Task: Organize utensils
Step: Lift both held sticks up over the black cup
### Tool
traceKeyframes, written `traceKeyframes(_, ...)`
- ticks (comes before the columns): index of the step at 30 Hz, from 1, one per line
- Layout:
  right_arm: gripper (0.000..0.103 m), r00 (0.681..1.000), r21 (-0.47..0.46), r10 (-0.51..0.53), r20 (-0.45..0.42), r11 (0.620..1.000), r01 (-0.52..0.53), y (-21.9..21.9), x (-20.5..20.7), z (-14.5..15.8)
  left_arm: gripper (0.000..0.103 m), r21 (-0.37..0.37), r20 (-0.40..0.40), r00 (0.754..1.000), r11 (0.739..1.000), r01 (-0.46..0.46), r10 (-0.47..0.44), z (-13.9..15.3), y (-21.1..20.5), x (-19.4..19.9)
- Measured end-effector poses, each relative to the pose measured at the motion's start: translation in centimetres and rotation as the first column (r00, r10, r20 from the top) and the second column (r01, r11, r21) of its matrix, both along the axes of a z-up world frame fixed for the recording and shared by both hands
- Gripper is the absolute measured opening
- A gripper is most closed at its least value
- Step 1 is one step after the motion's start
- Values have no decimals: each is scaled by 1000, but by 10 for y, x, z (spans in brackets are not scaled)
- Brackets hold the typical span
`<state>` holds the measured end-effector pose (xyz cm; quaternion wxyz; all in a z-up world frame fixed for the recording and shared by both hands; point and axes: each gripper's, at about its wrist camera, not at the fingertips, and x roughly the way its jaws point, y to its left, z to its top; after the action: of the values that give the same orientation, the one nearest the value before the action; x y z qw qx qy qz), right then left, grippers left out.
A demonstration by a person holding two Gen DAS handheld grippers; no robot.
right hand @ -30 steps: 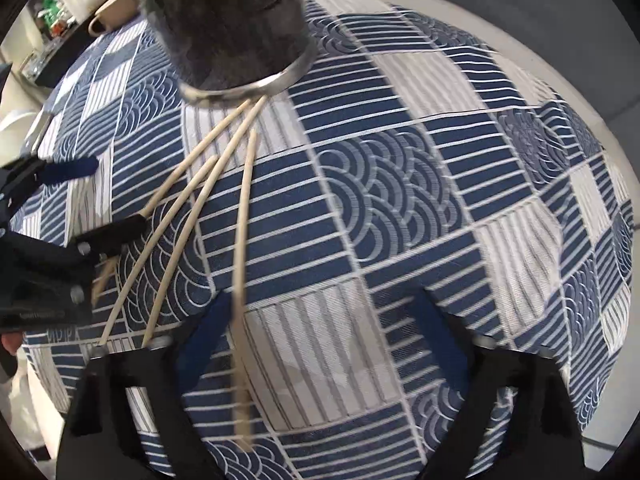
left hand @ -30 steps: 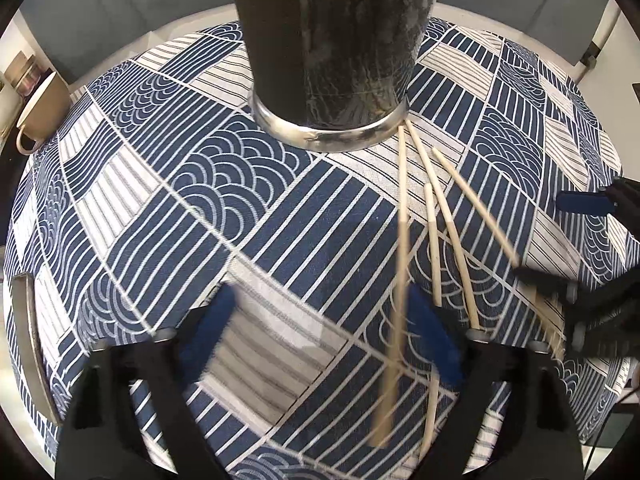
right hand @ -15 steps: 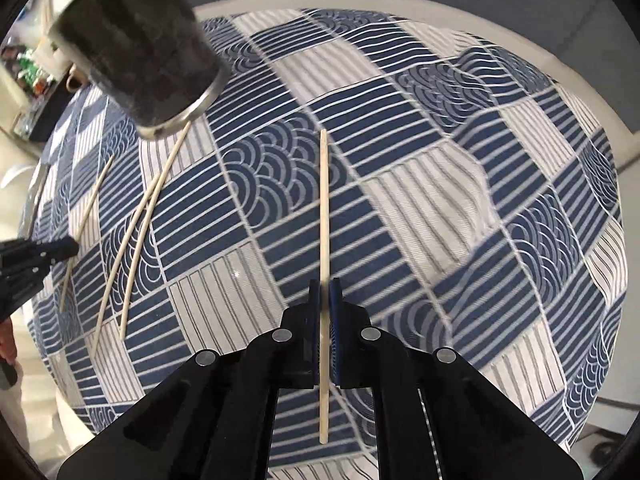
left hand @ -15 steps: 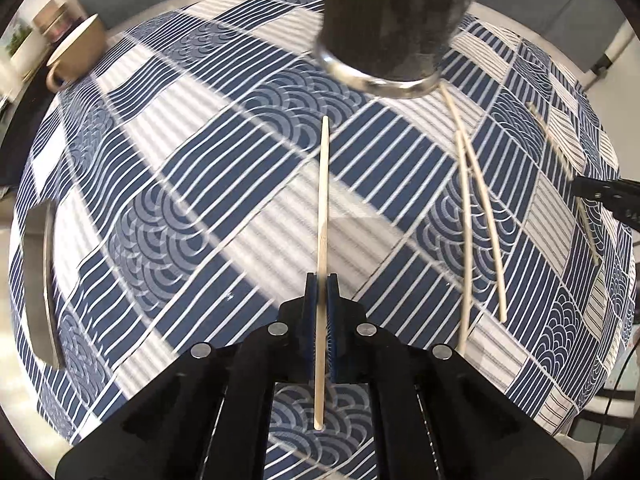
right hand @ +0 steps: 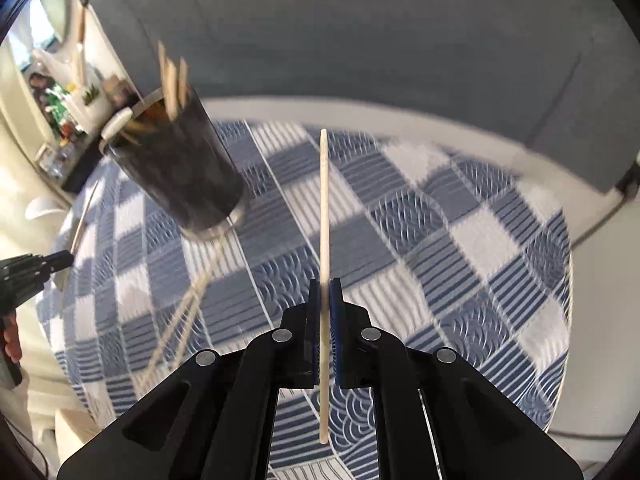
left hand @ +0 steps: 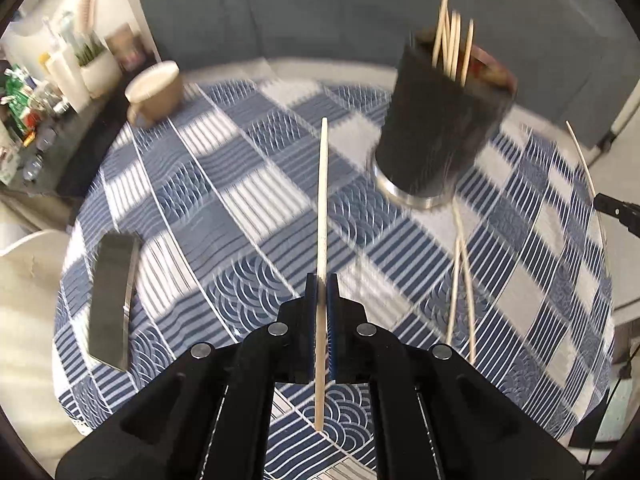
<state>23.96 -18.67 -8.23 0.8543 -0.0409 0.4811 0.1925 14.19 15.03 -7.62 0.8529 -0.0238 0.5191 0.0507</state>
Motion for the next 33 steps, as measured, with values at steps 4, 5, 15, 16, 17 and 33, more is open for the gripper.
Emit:
traceKeyframes(4, 5, 996, 26, 27, 81, 999, -29, 11, 4, 41, 5, 33, 74, 997, 999, 1, -4, 37, -4, 9)
traceKeyframes(5, 5, 994, 35, 34, 99, 999, -38, 14, 4, 51, 5, 35, 92, 996, 999, 3, -6, 47, -5, 11)
traceKeyframes(15, 5, 974, 125, 69, 215, 987, -97, 47, 12, 115, 5, 44, 239, 969, 998, 45, -55, 117, -27, 36)
traceKeyframes(16, 5, 972, 141, 70, 224, 985, -104, 51, 14, 121, 5, 45, 251, 965, 997, 59, -68, 123, -33, 43)
traceKeyframes(17, 5, 971, 152, 75, 227, 982, -112, 55, 15, 125, 5, 44, 258, 963, 997, 70, -79, 126, -36, 46)
traceKeyframes(33, 5, 910, 396, 68, 409, 885, -244, 91, 40, 147, 5, -169, 473, 863, 943, 286, -176, 147, -43, 93)
